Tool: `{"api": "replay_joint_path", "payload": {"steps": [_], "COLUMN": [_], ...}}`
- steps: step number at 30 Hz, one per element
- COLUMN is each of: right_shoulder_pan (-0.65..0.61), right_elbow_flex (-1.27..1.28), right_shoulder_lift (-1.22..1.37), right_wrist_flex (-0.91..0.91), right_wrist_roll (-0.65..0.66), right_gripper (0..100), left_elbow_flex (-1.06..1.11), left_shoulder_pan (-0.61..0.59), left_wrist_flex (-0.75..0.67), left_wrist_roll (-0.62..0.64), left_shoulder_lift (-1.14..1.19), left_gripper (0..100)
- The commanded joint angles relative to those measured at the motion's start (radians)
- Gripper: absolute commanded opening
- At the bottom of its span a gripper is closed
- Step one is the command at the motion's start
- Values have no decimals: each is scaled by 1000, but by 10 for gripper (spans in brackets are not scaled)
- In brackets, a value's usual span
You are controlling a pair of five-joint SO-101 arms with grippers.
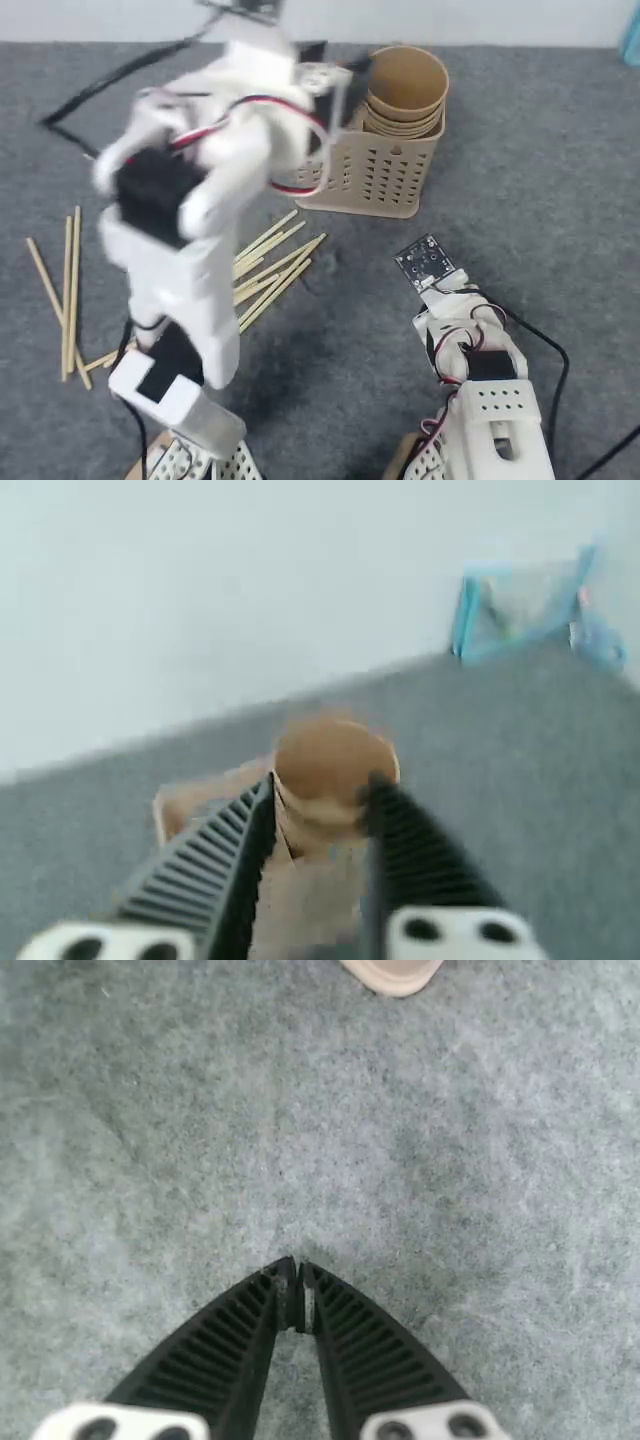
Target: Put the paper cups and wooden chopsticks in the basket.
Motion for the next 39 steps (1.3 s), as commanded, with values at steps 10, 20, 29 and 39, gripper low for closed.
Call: {"api": "replay_joint_path", "payload": {"steps": [10,20,29,39], "right_shoulder_pan": [-5,-5,-5,-5], "right_elbow_flex": [-5,-5,-5,-5], "right_shoulder_lift": [-18,-18,-18,-18], "right_wrist_flex": [-12,-13,-16,-16], "right_wrist_roll": [17,17,17,17], "right_gripper": [7,7,7,7], "left_elbow_flex": [636,1225,1675,1517], "left_shoulder_pan": [141,114,172,103], "left_wrist_flex": [-129,-988,-1792,-1838], "left_wrist_roll": [18,120,232,229], "left_shoulder_lift": [-494,-551,-476,-81], "left_gripper": [12,12,12,12]}}
